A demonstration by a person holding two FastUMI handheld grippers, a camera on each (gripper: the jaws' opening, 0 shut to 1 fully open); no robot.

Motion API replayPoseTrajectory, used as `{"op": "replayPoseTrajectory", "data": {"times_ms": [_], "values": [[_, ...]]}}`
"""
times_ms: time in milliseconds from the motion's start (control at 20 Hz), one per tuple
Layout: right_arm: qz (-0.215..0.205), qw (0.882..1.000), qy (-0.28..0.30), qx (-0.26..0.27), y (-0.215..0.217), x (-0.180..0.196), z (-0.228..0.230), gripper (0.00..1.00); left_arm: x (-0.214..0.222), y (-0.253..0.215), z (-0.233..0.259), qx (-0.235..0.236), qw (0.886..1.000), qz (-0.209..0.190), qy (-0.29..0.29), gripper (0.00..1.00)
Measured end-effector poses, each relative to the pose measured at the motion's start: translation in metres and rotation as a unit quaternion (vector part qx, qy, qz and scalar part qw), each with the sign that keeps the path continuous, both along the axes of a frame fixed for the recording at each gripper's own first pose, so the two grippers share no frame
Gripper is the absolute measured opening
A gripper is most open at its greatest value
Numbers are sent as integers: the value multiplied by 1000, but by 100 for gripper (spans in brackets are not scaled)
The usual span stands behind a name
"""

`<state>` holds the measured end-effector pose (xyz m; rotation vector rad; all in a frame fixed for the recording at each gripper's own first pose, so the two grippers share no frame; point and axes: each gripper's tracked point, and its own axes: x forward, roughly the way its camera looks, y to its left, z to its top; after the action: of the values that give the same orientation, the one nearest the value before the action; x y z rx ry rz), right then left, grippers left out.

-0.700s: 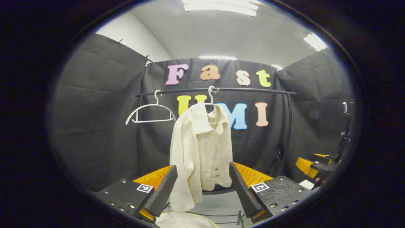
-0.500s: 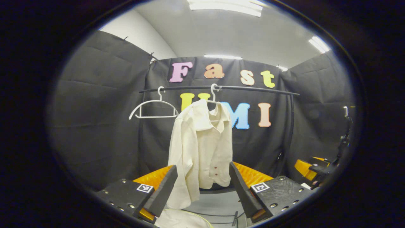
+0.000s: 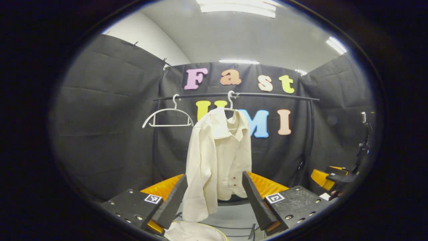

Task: Grasp the clothes on the hanger with both hands and then place them into the laundry hamper below.

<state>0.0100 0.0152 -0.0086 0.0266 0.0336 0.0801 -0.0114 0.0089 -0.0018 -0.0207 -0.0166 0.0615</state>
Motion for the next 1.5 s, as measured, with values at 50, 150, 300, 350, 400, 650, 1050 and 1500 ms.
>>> {"op": "replayPoseTrajectory", "data": {"times_ms": [50, 150, 300, 350, 400, 650, 1050, 1500], "values": [[1, 1000, 2, 1, 1, 0, 0, 96, -2, 1, 1, -1, 1000, 1, -1, 95], [3, 1000, 2, 1, 3, 0, 2, 96, -5, 5, 2, -3, 1000, 2, -1, 95], [5, 1000, 0, -2, 4, 0, 4, 99, -4, 8, 3, -9, 1000, 5, -2, 95], [5, 1000, -1, -3, 3, 0, 5, 99, -4, 8, 2, -11, 1000, 6, -2, 95], [6, 1000, -1, -3, 3, 1, 6, 95, 0, 7, 2, -12, 1000, 7, -2, 96], [8, 1000, -4, 8, 1, 9, 14, 95, 15, 0, 4, -14, 1000, 12, 2, 95], [36, 998, -25, 39, 11, 55, 56, 92, 50, -24, 38, -17, 1000, 14, -5, 95], [116, 990, -41, 61, 76, 135, 99, 92, 139, -46, 70, -14, 999, 28, -6, 95]]}}
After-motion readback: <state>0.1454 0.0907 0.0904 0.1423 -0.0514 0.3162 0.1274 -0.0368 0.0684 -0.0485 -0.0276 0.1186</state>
